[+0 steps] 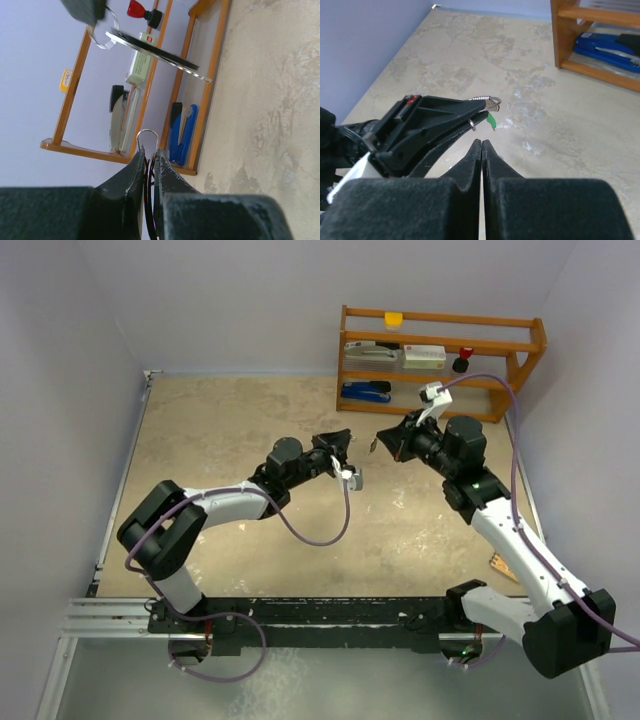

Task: Put the keys on the keyring

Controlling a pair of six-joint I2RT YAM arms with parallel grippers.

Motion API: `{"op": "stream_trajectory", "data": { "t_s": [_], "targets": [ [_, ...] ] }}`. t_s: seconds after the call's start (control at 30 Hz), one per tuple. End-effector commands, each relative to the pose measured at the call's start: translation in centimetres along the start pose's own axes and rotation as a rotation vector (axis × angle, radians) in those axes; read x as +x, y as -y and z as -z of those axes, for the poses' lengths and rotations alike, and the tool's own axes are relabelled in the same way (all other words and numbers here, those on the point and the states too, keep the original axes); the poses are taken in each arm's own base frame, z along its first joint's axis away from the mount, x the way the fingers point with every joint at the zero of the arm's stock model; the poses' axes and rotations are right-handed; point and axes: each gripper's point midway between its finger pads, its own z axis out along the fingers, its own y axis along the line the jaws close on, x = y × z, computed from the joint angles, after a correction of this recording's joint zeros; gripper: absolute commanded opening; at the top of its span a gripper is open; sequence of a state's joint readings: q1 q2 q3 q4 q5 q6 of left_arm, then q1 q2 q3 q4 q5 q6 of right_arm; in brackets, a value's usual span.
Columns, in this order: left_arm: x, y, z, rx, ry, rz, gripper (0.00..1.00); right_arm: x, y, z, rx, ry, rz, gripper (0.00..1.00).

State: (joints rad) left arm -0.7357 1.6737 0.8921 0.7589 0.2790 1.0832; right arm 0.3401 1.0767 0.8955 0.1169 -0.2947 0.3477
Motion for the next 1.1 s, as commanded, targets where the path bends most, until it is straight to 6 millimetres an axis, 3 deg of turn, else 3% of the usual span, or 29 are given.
{"op": "stream_trajectory", "data": {
  "t_s": [0.0, 0.3, 0.57, 1.07],
  "targets": [
    [-1.2, -4.5, -0.4, -0.17, 0.025, -0.078, 0.0, -3.6, -0.5, 1.1, 0.026, 0.075, 0.048, 0.0],
    [-1.9, -5.7, -0.1, -0.258, -0.018, -0.166, 0.0, -4.0, -1.1, 0.6, 0.004, 0.043, 0.021, 0.0],
    [-2.4, -4.6, -0.5, -0.246, -0.064, -0.255, 0.0, -5.0, -1.8, 0.2, -0.008, 0.017, 0.029, 0.0],
    [-1.7, -4.1, -0.9, -0.253, -0.122, -0.361, 0.0, -2.7, -1.8, -0.5, 0.006, -0.073, 0.026, 0.0]
  ]
}}
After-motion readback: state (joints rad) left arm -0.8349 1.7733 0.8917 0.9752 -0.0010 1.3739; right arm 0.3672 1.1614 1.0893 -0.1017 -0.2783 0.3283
